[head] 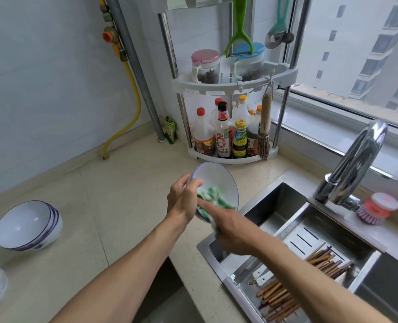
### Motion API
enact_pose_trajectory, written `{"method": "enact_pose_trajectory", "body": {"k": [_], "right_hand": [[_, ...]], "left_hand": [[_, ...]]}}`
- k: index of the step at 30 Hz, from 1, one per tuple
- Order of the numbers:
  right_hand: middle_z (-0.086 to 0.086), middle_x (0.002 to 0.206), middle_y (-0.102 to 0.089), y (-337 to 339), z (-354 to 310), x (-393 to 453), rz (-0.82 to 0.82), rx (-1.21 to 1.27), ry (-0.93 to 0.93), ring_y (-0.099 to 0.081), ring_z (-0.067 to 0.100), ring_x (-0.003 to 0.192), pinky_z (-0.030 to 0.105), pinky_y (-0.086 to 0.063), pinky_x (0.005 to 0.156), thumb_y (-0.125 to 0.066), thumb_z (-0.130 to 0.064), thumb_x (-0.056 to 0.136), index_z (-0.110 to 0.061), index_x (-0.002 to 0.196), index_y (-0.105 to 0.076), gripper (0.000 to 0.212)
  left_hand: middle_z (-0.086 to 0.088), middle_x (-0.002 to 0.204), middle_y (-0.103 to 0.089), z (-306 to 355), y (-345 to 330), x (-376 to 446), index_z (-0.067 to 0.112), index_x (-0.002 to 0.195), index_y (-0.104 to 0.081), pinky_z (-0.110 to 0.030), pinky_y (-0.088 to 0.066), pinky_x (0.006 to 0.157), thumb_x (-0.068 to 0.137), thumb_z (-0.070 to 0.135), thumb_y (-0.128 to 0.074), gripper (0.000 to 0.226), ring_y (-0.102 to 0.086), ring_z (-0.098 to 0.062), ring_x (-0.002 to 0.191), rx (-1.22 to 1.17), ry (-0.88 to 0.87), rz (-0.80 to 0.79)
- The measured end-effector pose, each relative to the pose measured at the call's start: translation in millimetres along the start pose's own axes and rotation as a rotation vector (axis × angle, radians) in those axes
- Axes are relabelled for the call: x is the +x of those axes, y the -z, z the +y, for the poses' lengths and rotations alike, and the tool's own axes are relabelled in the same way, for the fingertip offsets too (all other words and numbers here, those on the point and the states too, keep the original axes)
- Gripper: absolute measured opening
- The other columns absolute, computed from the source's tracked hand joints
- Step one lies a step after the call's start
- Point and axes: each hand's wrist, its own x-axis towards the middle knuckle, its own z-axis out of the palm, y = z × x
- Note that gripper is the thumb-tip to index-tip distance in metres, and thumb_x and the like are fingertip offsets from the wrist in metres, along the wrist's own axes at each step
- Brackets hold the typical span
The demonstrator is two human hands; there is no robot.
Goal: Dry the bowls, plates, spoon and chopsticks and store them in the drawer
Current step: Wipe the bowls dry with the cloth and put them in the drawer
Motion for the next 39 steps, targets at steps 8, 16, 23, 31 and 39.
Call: {"method": "enact_pose_trajectory", "body": {"k": [8,16,23,31,39], "right_hand": [[-0.014,0.109,-0.057,-14.2,-19.2,-1.7,0.085,0.320,-0.072,-0.054,0.011,0.094,0.027,-0.047,0.080,-0.048,0.005,0.075,-0.034,0.141,-0.041,0.077],[0.003,0.096,-0.070,-12.0,33.3,-10.2,0.232,-0.480,0.118,-0.066,0.026,0.086,0.042,-0.056,0.076,-0.069,-0.011,0.086,-0.018,0.119,-0.060,0.035],[0.002,0.096,-0.073,-11.8,-20.3,2.9,0.342,0.116,-0.080,-0.065,0.026,0.087,0.040,-0.052,0.073,-0.065,-0.006,0.083,-0.023,0.117,-0.064,0.039],[0.002,0.133,-0.060,-1.7,-6.3,7.7,0.019,-0.113,-0.076,-0.054,0.027,0.119,0.039,-0.044,0.098,-0.054,0.004,0.077,-0.028,0.144,-0.040,0.075],[0.002,0.157,-0.037,0.0,14.2,-1.4,0.019,-0.378,-0.025,-0.034,0.022,0.145,0.036,-0.024,0.119,-0.059,0.000,0.084,-0.029,0.156,-0.023,0.086]], "left_hand": [[0.010,0.050,-0.041,3.0,-3.4,-11.3,0.027,0.048,-0.049,-0.033,-0.029,0.058,0.066,0.038,-0.052,0.022,-0.041,-0.021,0.063,-0.033,0.069,0.076],[-0.012,0.096,-0.069,11.7,9.1,4.9,0.021,0.099,-0.064,-0.037,-0.057,0.072,0.084,0.039,-0.065,0.024,-0.067,-0.027,0.082,-0.031,0.308,-0.202],[-0.005,0.107,-0.069,-8.1,-12.6,-11.3,0.028,0.104,-0.062,-0.043,-0.055,0.083,0.063,0.049,-0.062,0.047,-0.066,-0.028,0.100,-0.222,0.099,0.042],[-0.001,0.076,-0.064,-3.9,-10.7,-13.4,0.027,0.065,-0.061,-0.031,-0.044,0.060,0.064,0.035,-0.056,0.009,-0.060,-0.022,0.072,-0.151,0.050,0.101],[0.007,0.064,-0.056,-3.7,-7.7,-8.8,0.024,0.059,-0.054,-0.032,-0.039,0.064,0.064,0.036,-0.056,0.013,-0.052,-0.020,0.069,-0.084,0.071,0.042]]}}
